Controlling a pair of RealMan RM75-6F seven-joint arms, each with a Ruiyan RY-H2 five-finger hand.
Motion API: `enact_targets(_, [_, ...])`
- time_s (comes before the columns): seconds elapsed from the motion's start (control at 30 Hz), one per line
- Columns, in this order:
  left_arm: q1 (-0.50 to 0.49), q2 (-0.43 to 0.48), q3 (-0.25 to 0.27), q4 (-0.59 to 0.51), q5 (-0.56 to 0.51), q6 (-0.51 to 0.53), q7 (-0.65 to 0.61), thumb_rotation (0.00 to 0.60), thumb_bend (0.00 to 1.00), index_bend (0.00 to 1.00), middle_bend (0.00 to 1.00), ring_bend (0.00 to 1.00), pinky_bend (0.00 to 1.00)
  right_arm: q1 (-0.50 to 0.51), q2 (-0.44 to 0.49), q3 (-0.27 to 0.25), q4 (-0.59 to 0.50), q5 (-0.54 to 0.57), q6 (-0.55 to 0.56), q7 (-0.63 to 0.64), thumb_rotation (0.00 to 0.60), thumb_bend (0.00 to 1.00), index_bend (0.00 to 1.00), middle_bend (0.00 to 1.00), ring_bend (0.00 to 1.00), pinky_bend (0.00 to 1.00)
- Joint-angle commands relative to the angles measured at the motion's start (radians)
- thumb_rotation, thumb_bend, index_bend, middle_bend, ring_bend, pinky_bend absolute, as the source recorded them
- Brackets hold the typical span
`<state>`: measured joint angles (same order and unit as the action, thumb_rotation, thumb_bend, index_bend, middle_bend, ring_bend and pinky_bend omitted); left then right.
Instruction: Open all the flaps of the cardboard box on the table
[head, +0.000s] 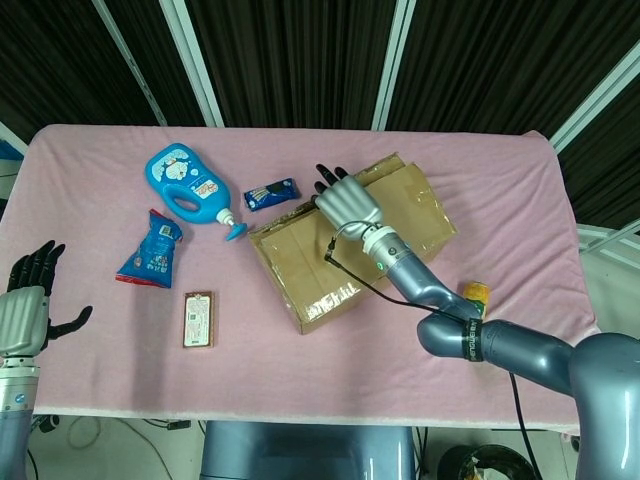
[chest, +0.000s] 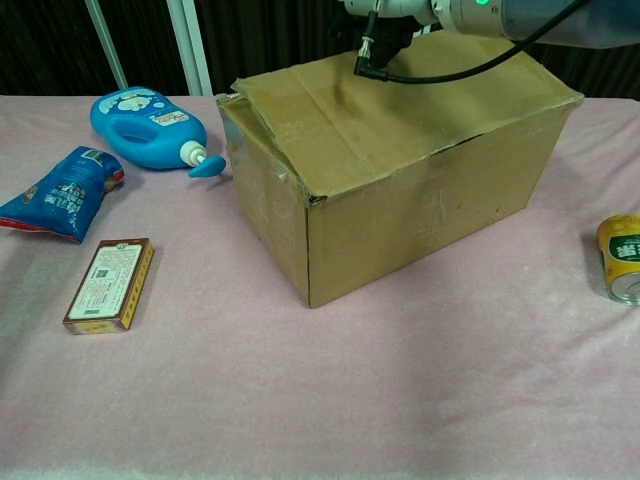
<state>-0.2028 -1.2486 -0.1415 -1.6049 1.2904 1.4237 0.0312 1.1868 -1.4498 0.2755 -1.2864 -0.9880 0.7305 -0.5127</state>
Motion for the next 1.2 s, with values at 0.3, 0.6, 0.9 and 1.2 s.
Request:
enact_targets(0.3, [0.002, 0.004, -0.004, -0.007, 0.000, -0.007, 0.001, 0.600, 0.20, 0.04, 0.01, 0.00, 0.00, 0.014, 0.112, -0.009, -0.120, 0.067, 0.026, -0.103, 0.600, 1.00, 0.50, 0.32, 0.08, 0.21])
enact_targets(0.6, [0.003, 0.007, -0.005, -0.013, 0.001, -0.015, 0.001, 0.600, 0.20, 0.04, 0.01, 0.00, 0.00, 0.012, 0.260, -0.052, -0.270, 0.157, 0.065, -0.229, 0.600, 1.00, 0.51, 0.33, 0.08, 0.21])
enact_targets(0.9, [0.006, 0.009, -0.006, -0.021, 0.003, -0.018, 0.001, 0.600, 0.20, 0.04, 0.01, 0.00, 0.00, 0.032, 0.396, -0.094, -0.409, 0.213, 0.066, -0.313, 0.600, 1.00, 0.51, 0.33, 0.08, 0.21])
enact_targets(1.2, [0.008, 0.012, -0.004, -0.024, 0.009, -0.019, -0.002, 0.600, 0.20, 0.04, 0.01, 0.00, 0.00, 0.057, 0.506, -0.146, -0.532, 0.288, 0.067, -0.374, 0.600, 1.00, 0.51, 0.33, 0.08, 0.21])
